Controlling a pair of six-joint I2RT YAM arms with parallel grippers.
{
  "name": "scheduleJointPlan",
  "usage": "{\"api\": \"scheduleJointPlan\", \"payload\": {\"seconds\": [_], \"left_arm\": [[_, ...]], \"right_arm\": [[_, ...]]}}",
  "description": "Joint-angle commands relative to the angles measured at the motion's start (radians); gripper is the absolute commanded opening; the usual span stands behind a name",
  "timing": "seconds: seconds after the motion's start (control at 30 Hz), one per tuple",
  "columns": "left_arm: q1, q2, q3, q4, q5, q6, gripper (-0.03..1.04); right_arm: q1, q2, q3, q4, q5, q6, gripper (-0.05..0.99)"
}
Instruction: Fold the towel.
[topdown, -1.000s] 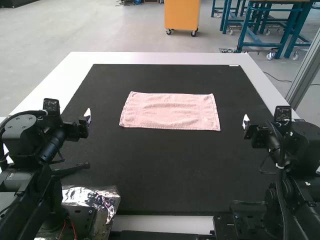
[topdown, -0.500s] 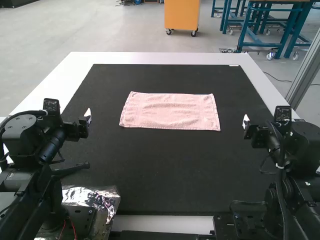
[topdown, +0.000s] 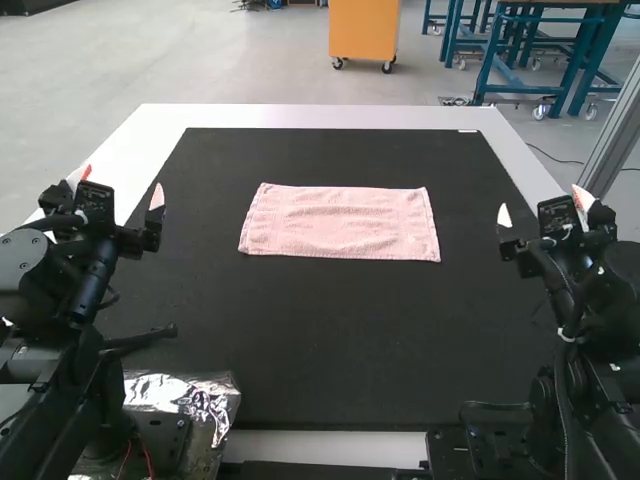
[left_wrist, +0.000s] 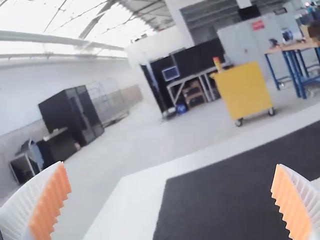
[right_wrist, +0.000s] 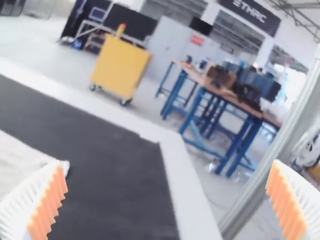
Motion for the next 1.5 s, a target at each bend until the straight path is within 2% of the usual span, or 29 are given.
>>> {"api": "scheduleJointPlan", "payload": {"seconds": [0.0, 0.1, 0.17, 0.33, 0.4, 0.43, 0.47, 0.5, 0.53, 0.6, 0.63, 0.73, 0.8, 0.83, 0.87, 0.93, 1.0, 1.1, 1.17, 1.47], "left_arm": [[-0.006, -0.007, -0.006, 0.031, -0.036, 0.041, 0.96], [-0.006, -0.006, 0.016, 0.127, -0.063, 0.049, 0.96], [-0.011, 0.013, 0.108, 0.071, -0.062, 0.041, 0.96], [-0.030, 0.289, 0.369, -0.080, -0.057, -0.180, 0.96], [-0.041, 0.458, 0.491, -0.178, -0.028, -0.285, 0.96], [-0.047, 0.545, 0.550, -0.222, -0.007, -0.322, 0.96], [-0.054, 0.626, 0.603, -0.256, -0.007, -0.364, 0.96], [-0.061, 0.703, 0.651, -0.290, 0.000, -0.379, 0.96], [-0.067, 0.774, 0.689, -0.305, -0.002, -0.381, 0.96], [-0.077, 0.896, 0.746, -0.330, -0.005, -0.381, 0.96], [-0.080, 0.959, 0.768, -0.356, -0.007, -0.381, 0.96], [-0.083, 1.140, 0.818, -0.439, -0.005, -0.381, 0.96], [-0.083, 1.243, 0.850, -0.478, 0.003, -0.387, 0.96], [-0.083, 1.286, 0.866, -0.494, 0.024, -0.388, 0.96], [-0.083, 1.326, 0.880, -0.500, 0.035, -0.388, 0.96], [-0.083, 1.395, 0.906, -0.506, 0.085, -0.397, 0.96], [-0.083, 1.456, 0.929, -0.492, 0.096, -0.413, 0.96], [-0.090, 1.542, 0.964, -0.468, 0.110, -0.423, 0.96], [-0.098, 1.597, 0.992, -0.460, 0.119, -0.430, 0.96], [-0.129, 1.774, 1.105, -0.367, 0.112, -0.436, 0.96]], "right_arm": [[-0.004, -0.008, -0.006, 0.045, -0.011, -0.137, 0.91], [-0.007, -0.007, 0.022, 0.097, -0.004, -0.106, 0.91], [-0.009, 0.006, 0.088, 0.074, -0.008, -0.029, 0.91], [-0.009, 0.205, 0.307, -0.014, -0.007, 0.161, 0.91], [-0.010, 0.335, 0.396, -0.065, -0.004, 0.245, 0.91], [-0.010, 0.406, 0.442, -0.097, -0.005, 0.281, 0.91], [-0.010, 0.478, 0.482, -0.123, -0.008, 0.322, 0.91], [-0.010, 0.550, 0.527, -0.165, -0.010, 0.354, 0.91], [-0.012, 0.622, 0.571, -0.199, -0.002, 0.400, 0.91], [-0.005, 0.766, 0.662, -0.317, -0.051, 0.454, 0.91], [-0.004, 0.829, 0.702, -0.366, -0.056, 0.488, 0.91], [0.008, 1.001, 0.798, -0.482, -0.114, 0.529, 0.91], [0.019, 1.093, 0.837, -0.484, -0.129, 0.531, 0.91], [0.019, 1.136, 0.850, -0.484, -0.137, 0.532, 0.91], [0.019, 1.178, 0.858, -0.479, -0.157, 0.535, 0.91], [0.019, 1.245, 0.870, -0.478, -0.174, 0.535, 0.90], [0.021, 1.305, 0.878, -0.476, -0.180, 0.534, 0.90], [0.027, 1.386, 0.887, -0.465, -0.189, 0.532, 0.91], [0.034, 1.441, 0.896, -0.453, -0.220, 0.532, 0.91], [0.087, 1.625, 0.965, -0.312, -0.220, 0.540, 0.91]]}}
